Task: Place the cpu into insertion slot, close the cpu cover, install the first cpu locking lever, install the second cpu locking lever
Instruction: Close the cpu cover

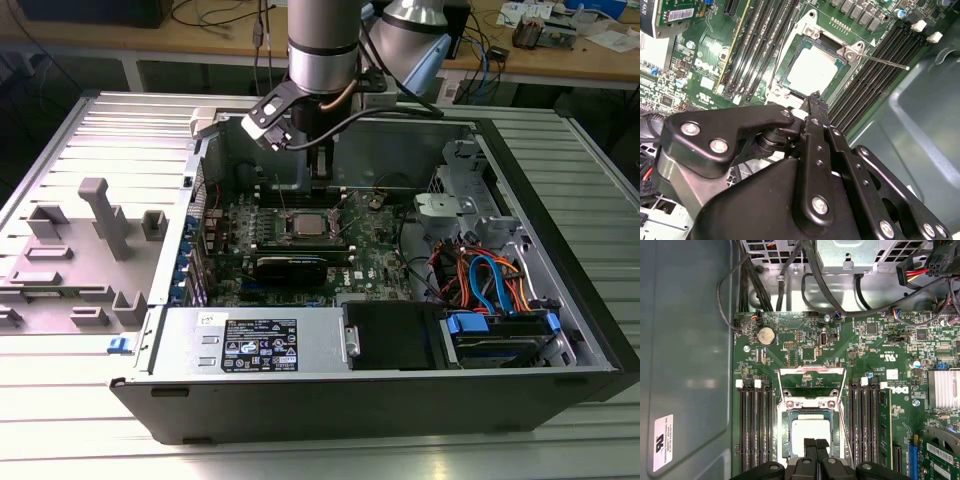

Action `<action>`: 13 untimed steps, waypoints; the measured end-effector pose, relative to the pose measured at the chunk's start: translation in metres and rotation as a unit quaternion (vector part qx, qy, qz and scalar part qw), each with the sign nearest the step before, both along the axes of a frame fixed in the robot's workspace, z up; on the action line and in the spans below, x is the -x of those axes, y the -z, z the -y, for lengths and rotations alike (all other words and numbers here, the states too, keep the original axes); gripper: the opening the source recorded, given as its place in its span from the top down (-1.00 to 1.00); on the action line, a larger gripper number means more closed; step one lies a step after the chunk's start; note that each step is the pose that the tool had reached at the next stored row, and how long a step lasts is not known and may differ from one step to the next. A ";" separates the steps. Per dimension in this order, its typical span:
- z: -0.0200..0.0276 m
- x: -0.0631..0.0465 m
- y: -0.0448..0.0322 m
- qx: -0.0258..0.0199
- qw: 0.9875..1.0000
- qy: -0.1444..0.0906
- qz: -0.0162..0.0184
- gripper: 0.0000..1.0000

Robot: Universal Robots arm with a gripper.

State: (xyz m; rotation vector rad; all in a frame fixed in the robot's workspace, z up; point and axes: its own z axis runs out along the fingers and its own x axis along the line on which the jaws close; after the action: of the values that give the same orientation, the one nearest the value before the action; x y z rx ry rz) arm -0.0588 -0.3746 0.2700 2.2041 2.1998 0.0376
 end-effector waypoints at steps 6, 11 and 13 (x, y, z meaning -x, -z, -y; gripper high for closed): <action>0.0000 0.000 -0.0076 0.000 1.000 0.000 0.000 0.79; 0.0000 -0.008 -0.0080 0.000 1.000 0.000 0.000 0.79; 0.0000 -0.011 -0.0079 0.000 1.000 0.000 0.000 0.79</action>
State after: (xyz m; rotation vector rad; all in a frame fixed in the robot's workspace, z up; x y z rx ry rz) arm -0.0479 -0.3746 0.2779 2.2044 2.2002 0.0370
